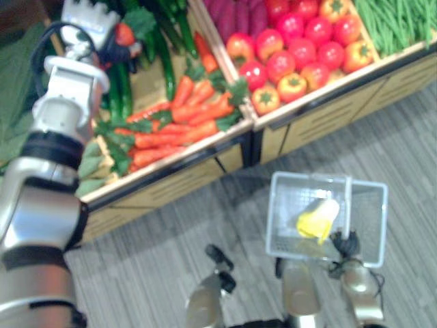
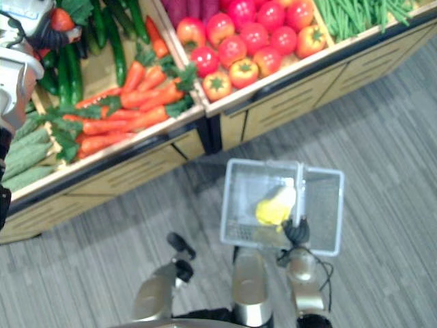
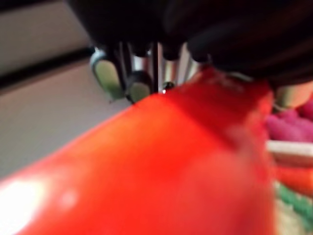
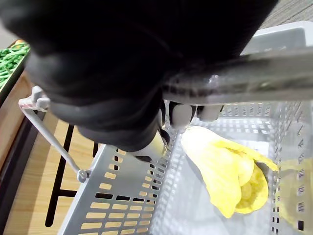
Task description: Pick vegetable in the basket
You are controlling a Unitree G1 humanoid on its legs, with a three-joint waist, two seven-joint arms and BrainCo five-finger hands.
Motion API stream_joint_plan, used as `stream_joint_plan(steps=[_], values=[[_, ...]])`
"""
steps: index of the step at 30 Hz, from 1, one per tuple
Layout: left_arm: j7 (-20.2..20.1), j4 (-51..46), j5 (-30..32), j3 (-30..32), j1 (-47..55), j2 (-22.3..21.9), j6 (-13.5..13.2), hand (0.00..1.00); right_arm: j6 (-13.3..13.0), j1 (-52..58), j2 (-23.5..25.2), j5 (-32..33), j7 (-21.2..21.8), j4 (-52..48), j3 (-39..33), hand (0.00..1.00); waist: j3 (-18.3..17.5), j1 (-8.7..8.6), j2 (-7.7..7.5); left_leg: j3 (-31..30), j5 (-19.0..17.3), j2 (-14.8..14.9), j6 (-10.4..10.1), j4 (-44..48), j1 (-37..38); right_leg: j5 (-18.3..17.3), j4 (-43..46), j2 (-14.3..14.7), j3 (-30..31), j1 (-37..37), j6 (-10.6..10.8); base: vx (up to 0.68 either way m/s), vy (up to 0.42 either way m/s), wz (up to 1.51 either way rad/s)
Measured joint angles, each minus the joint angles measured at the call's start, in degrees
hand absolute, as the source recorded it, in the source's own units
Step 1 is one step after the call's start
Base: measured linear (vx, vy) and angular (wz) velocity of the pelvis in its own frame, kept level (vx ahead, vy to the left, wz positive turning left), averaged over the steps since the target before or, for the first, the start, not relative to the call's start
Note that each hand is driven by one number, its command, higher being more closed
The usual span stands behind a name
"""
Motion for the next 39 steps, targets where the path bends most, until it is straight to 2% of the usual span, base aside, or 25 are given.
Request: stream_joint_plan(steps=[3, 5, 8, 10, 11, 12, 13, 14, 15, 17, 19, 21, 23, 25, 27, 28, 29, 30, 31, 32, 33, 34, 35, 37, 39], values=[[1.4, -6.1, -0.5, 5.3, 8.2, -3.7, -0.1, 1.0, 0.5, 0.1, 0.1, 0.0, 0.0, 1.4, -0.3, 1.0, -2.7, -0.68, 0.96, 0.3, 0.1, -0.4, 0.2, -1.4, 1.0, 0.0, 0.0, 0.1, 0.3, 0.4, 0.1, -0.06, 0.007, -0.03], [1.7, -11.3, -5.4, 10.0, 17.2, -8.3, -0.2, 1.0, 1.0, 1.1, 0.6, -0.1, -0.1, 1.5, -0.3, 1.0, -4.7, -0.66, 1.02, 1.3, -1.3, -0.1, -0.5, -0.5, 2.8, -0.5, -0.1, 0.4, 1.6, 1.8, 0.5, 0.0, -0.006, -0.33], [2.9, -26.3, -13.2, 16.0, 37.8, -19.6, -0.5, 1.0, 2.1, 3.9, 1.2, -0.5, -0.5, -0.1, -0.3, 1.0, -7.0, 0.03, 1.26, 2.5, -7.3, 4.5, -0.7, 10.9, 3.5, -2.6, 1.1, 1.4, 4.4, 3.9, 0.2, 0.05, -0.026, -0.5], [3.4, -33.0, -16.0, 14.3, 53.7, -32.1, -2.5, 1.0, 3.6, 6.3, 1.7, -2.0, -1.7, -3.2, -0.7, 1.0, -8.0, 2.26, 0.74, -4.1, -7.9, 8.6, -0.2, 25.4, 2.0, -3.8, 2.4, 2.4, 8.4, 5.2, -0.3, 0.02, -0.055, -0.97], [3.4, -32.8, -16.0, 14.1, 57.1, -34.7, -2.9, 1.0, 3.8, 6.2, 1.8, -2.5, -1.8, -3.8, -0.5, 1.0, -8.1, 2.61, 0.88, -7.3, -7.7, 9.2, 0.0, 28.5, 1.7, -3.8, 2.5, 3.1, 9.8, 5.5, -0.5, 0.02, -0.052, -1.37], [3.3, -31.6, -16.4, 14.0, 61.7, -38.2, -3.3, 1.0, 4.3, 5.4, 2.2, -3.8, -1.9, -4.2, 0.0, 1.0, -8.4, 2.62, 1.03, -15.3, -6.9, 9.3, 0.8, 33.5, 0.4, -3.8, 2.8, 4.9, 12.8, 6.1, -1.0, 0.06, 0.012, -1.59], [3.3, -31.2, -18.0, 14.1, 64.7, -40.7, -3.5, 1.0, 4.6, 5.3, 2.7, -4.8, -1.9, -5.0, 1.7, 1.0, -9.4, 3.41, 0.95, -24.2, -10.1, 6.9, 0.0, 36.4, -1.4, -3.4, 3.0, 6.2, 17.0, 5.7, -1.5, 0.06, 0.033, -1.7], [3.3, -31.0, -18.0, 14.1, 65.7, -41.8, -3.7, 1.0, 4.6, 5.4, 2.6, -5.2, -2.0, -5.5, 2.0, 1.0, -9.6, 4.07, 0.48, -29.3, -14.0, 3.6, -1.4, 36.1, -1.4, -3.3, 3.3, 6.9, 19.5, 5.0, -1.7, 0.09, 0.134, -1.99], [3.3, -30.8, -18.0, 14.1, 67.1, -43.0, -4.5, 1.0, 4.8, 5.2, 2.7, -6.0, -2.0, -6.0, 2.7, 1.0, -10.5, 5.47, 1.47, -39.1, -19.1, -2.6, -2.8, 33.6, -0.5, -2.9, 3.5, 8.4, 24.5, 3.9, -2.3, 0.07, 0.143, -1.72], [3.4, -30.8, -18.3, 14.3, 68.2, -43.6, -4.6, 1.0, 5.5, 5.1, 2.7, -6.8, -1.2, -6.5, 4.4, 1.0, -11.5, 5.72, 2.85, -47.0, -22.0, -7.3, -2.2, 27.7, 1.2, -2.4, 3.6, 12.0, 29.4, 3.2, -3.0, 0.06, 0.191, -1.89], [3.5, -30.3, -20.3, 14.8, 68.6, -44.6, -4.7, 1.0, 5.5, 6.1, 2.7, -7.0, -0.2, -8.4, 5.8, 1.0, -12.6, 5.96, 3.48, -45.3, -24.3, -7.0, -1.7, 21.6, 3.3, -2.4, 4.9, 15.5, 32.8, 1.6, -2.5, 0.0, 0.177, -1.74], [3.5, -28.0, -20.4, 14.7, 68.0, -45.9, -4.7, 1.0, 5.6, 7.8, 3.3, -8.7, 0.8, -11.8, 7.8, 1.0, -14.3, 5.74, 1.18, -37.4, -23.0, -7.4, -0.4, 17.3, 5.0, -1.3, 2.9, 15.2, 36.9, -0.4, -1.7, 0.02, 0.158, -1.62], [3.5, -24.8, -20.4, 14.6, 66.0, -46.2, -4.6, 1.0, 5.9, 7.8, 3.3, -9.3, 2.0, -14.3, 9.1, 1.0, -14.3, 5.43, -0.89, -30.7, -21.7, -8.0, 0.5, 15.0, 6.0, 0.6, 1.7, 12.8, 34.4, -3.2, -2.3, 0.02, 0.153, -1.62], [3.4, -20.6, -20.4, 13.6, 63.6, -46.0, -4.4, 1.0, 6.0, 7.0, 3.3, -9.3, 2.3, -15.5, 10.9, 1.0, -14.3, 5.43, -1.22, -24.8, -21.5, -7.7, 0.9, 13.3, 7.5, 0.8, 3.0, 7.9, 21.1, -6.3, -2.3, 0.02, 0.147, -1.57], [3.3, -19.0, -20.4, 12.3, 61.9, -45.6, -4.3, 1.0, 6.2, 6.6, 3.8, -9.2, 2.3, -15.4, 12.9, 1.0, -14.3, 5.05, -1.44, -20.1, -21.6, -7.5, 1.1, 13.8, 9.3, -1.6, 7.4, -0.3, -0.4, -6.2, -6.6, 0.07, 0.056, -1.16], [3.3, -19.1, -20.4, 11.8, 61.4, -45.7, -4.3, 1.0, 6.2, 6.5, 3.9, -9.2, 2.3, -15.1, 14.1, 1.0, -14.3, 5.24, -1.67, -18.6, -22.0, -7.3, 1.6, 14.9, 9.9, -1.4, 10.2, -3.1, -5.7, -6.0, -9.2, 0.11, 0.016, -0.92], [3.3, -19.1, -20.4, 11.9, 61.2, -45.6, -4.4, 1.0, 6.2, 6.3, 4.5, -9.2, 2.4, -14.9, 15.4, 1.0, -14.7, 5.25, -2.38, -17.7, -22.4, -7.3, 1.5, 16.5, 10.3, 0.5, 11.3, -4.4, -8.3, -5.7, -8.8, 0.14, -0.031, -1.02], [3.3, -18.9, -20.4, 12.6, 61.2, -45.4, -4.2, 1.0, 6.4, 4.8, 4.9, -9.2, 2.6, -14.0, 17.7, 1.0, -14.6, 5.35, -2.44, -15.8, -22.6, -6.4, 1.4, 19.8, 9.5, 3.0, 11.1, -2.5, -7.8, -5.8, -11.0, 0.03, -0.04, -1.32], [3.3, -19.0, -20.7, 13.0, 61.1, -45.0, -4.3, 1.0, 6.5, 3.0, 5.0, -9.2, 2.6, -13.1, 19.7, 1.0, -14.4, 6.27, -3.23, -15.7, -23.5, -6.8, 1.9, 18.3, 8.0, 7.1, 3.9, 0.6, -3.7, -4.1, -12.0, -0.05, -0.018, -1.37], [3.3, -19.2, -21.7, 12.8, 61.1, -44.9, -4.7, 1.0, 6.4, 2.0, 4.9, -9.2, 2.8, -13.2, 20.1, 1.0, -14.7, 6.9, -1.91, -14.2, -19.7, -5.7, 2.8, 13.0, 8.0, 5.2, 4.6, 1.8, -3.8, -3.6, -11.4, -0.14, -0.029, -1.17], [3.1, -20.4, -22.6, 12.4, 60.9, -45.2, -4.8, 1.0, 6.5, -0.1, 5.0, -9.2, 3.3, -12.3, 20.3, 1.0, -14.9, 6.74, -2.84, -11.7, -19.0, -5.6, 1.9, 11.0, 9.4, -3.8, 14.3, -0.9, -6.6, -4.4, -8.0, -0.05, -0.084, -0.89], [2.8, -20.6, -22.6, 12.4, 61.4, -45.4, -4.7, 1.0, 6.5, -1.0, 5.0, -9.2, 4.0, -12.0, 21.0, 1.0, -15.3, 7.08, -4.23, -10.0, -19.1, -6.2, 1.8, 11.0, 9.7, -7.5, 13.8, -2.5, -6.6, -2.6, -3.8, 0.0, -0.096, -0.73], [2.5, -20.3, -22.6, 12.1, 61.4, -45.8, -4.7, 1.0, 6.5, -1.8, 4.8, -9.1, 4.2, -11.9, 22.0, 1.0, -15.2, 7.27, -3.74, -9.1, -19.1, -5.7, 1.6, 10.9, 9.7, -7.3, 11.9, -1.3, -6.0, -2.2, -3.6, 0.04, -0.125, -0.66], [1.1, -19.9, -22.6, 8.8, 62.9, -46.5, -4.7, 1.0, 6.6, -3.4, 3.3, -9.1, 5.1, -12.0, 25.1, 1.0, -15.8, 7.65, -1.15, -6.3, -18.5, -3.1, 0.3, 10.8, 9.5, -1.5, 2.8, 3.9, -3.7, 0.1, -4.9, 0.03, -0.107, -0.83], [0.7, -17.1, -22.6, 6.0, 62.6, -48.2, -4.7, 1.0, 6.6, -2.9, 3.3, -9.1, 5.5, -12.4, 27.2, 1.0, -16.1, 7.9, -1.06, -5.1, -17.8, -2.5, 0.0, 10.8, 9.9, 0.3, -0.5, 5.5, -2.3, 1.1, -5.3, 0.04, -0.067, -0.63]])
